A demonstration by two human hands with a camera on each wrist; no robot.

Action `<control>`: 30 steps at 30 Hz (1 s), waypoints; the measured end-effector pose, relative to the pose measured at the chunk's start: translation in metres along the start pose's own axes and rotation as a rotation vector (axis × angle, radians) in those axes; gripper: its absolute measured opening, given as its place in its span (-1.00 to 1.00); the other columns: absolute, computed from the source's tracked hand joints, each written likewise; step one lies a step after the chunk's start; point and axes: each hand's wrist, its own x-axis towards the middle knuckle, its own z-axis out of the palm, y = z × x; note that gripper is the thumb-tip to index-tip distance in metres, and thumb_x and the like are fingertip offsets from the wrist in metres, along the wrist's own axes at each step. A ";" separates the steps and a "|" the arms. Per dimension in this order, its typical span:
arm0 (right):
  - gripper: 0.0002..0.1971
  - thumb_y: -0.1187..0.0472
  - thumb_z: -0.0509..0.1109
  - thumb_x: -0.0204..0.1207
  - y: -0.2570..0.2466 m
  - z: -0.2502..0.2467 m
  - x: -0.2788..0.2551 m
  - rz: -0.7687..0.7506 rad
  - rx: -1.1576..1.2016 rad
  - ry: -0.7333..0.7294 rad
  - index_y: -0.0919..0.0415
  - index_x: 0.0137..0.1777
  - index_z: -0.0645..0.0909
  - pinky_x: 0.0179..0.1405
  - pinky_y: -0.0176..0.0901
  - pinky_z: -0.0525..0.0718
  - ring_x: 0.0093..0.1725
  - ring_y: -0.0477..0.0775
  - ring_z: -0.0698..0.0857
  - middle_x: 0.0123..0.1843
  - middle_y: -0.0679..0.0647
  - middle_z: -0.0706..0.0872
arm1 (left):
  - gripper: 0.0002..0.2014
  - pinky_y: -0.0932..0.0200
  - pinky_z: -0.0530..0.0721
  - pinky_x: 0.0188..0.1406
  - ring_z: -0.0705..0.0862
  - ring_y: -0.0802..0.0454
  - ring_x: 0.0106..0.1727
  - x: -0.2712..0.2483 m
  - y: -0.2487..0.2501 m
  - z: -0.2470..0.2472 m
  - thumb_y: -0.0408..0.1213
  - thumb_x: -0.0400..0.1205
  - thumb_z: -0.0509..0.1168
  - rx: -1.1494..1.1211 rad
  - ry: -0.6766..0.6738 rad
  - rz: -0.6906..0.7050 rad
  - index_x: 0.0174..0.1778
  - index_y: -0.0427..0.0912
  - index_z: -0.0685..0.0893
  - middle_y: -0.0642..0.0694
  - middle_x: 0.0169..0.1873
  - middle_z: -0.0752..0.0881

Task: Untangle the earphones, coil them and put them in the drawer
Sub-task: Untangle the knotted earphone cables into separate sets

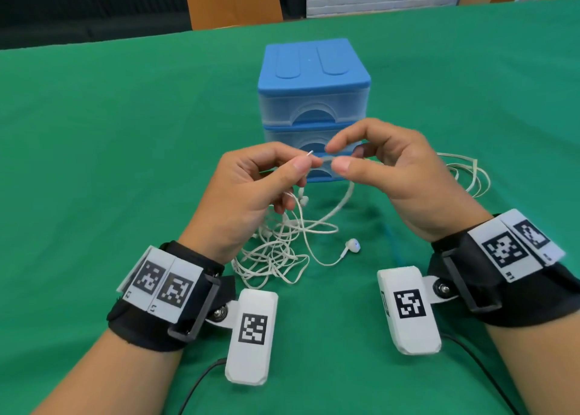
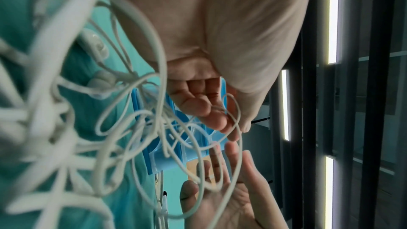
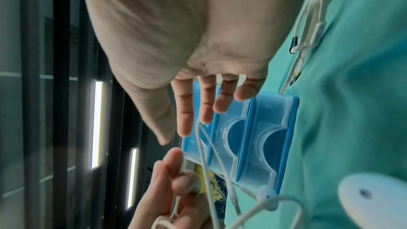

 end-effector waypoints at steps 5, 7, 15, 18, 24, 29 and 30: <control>-0.90 0.16 0.58 0.49 0.002 0.008 -0.002 -0.035 -0.172 -0.113 0.15 -0.06 0.79 0.01 -0.36 0.48 0.06 -0.13 0.63 0.09 0.08 0.69 | -0.83 0.32 0.54 -0.49 0.57 0.16 -0.39 -0.002 0.003 0.003 -0.24 0.57 0.41 0.020 -0.053 -0.001 -0.03 -0.21 0.85 -0.11 -0.39 0.72; -0.84 0.20 0.56 0.51 0.002 0.009 0.000 -0.069 -0.119 -0.018 0.19 -0.28 0.72 0.00 -0.23 0.53 -0.05 0.01 0.67 -0.10 0.14 0.71 | -0.83 0.34 0.52 -0.49 0.54 0.13 -0.39 -0.002 0.004 0.003 -0.26 0.56 0.42 0.014 -0.055 -0.007 0.00 -0.21 0.83 -0.04 -0.41 0.68; -0.74 0.29 0.26 0.43 -0.012 -0.005 0.002 0.036 0.427 0.318 0.19 -0.46 0.32 -0.40 0.01 0.13 -0.50 0.11 0.26 -0.52 0.17 0.30 | -0.83 0.38 0.38 -0.37 0.39 0.12 -0.39 0.001 -0.001 0.001 -0.27 0.49 0.51 0.042 -0.078 -0.036 -0.05 -0.24 0.84 -0.20 -0.42 0.48; -0.78 0.27 0.20 0.40 -0.012 -0.008 0.003 0.046 0.493 0.405 0.16 -0.42 0.25 -0.41 0.04 0.04 -0.50 0.11 0.10 -0.52 0.09 0.18 | -0.90 0.39 0.44 -0.27 0.46 0.00 -0.25 0.000 0.000 0.001 -0.29 0.54 0.51 0.056 -0.081 -0.036 -0.08 -0.21 0.84 -0.55 -0.30 0.55; -0.79 0.26 0.24 0.39 -0.005 -0.018 0.005 0.071 0.339 0.616 0.14 -0.47 0.49 -0.43 -0.09 0.14 -0.46 0.01 0.22 -0.43 0.14 0.31 | -0.68 0.27 0.43 -0.18 0.45 0.03 -0.20 0.002 0.001 -0.003 -0.49 0.46 0.28 0.081 -0.099 -0.086 0.03 -0.15 0.82 -0.04 -0.24 0.61; -0.85 0.31 0.37 0.49 0.006 -0.018 0.008 0.202 -0.022 0.585 0.13 -0.24 0.73 -0.31 -0.44 0.47 -0.33 -0.18 0.51 -0.29 -0.01 0.67 | -0.65 0.24 0.56 -0.18 0.51 -0.04 -0.18 0.002 -0.001 -0.003 -0.56 0.46 0.30 0.079 -0.044 -0.077 0.08 -0.17 0.77 -0.07 -0.14 0.67; -0.87 0.31 0.38 0.51 0.006 -0.018 0.008 0.180 -0.025 0.584 0.14 -0.14 0.76 -0.25 -0.50 0.50 -0.26 -0.18 0.53 -0.19 0.01 0.71 | -0.70 0.25 0.60 -0.16 0.56 -0.02 -0.20 0.002 -0.001 -0.003 -0.59 0.52 0.34 0.069 -0.038 -0.074 0.09 -0.20 0.76 -0.09 -0.14 0.68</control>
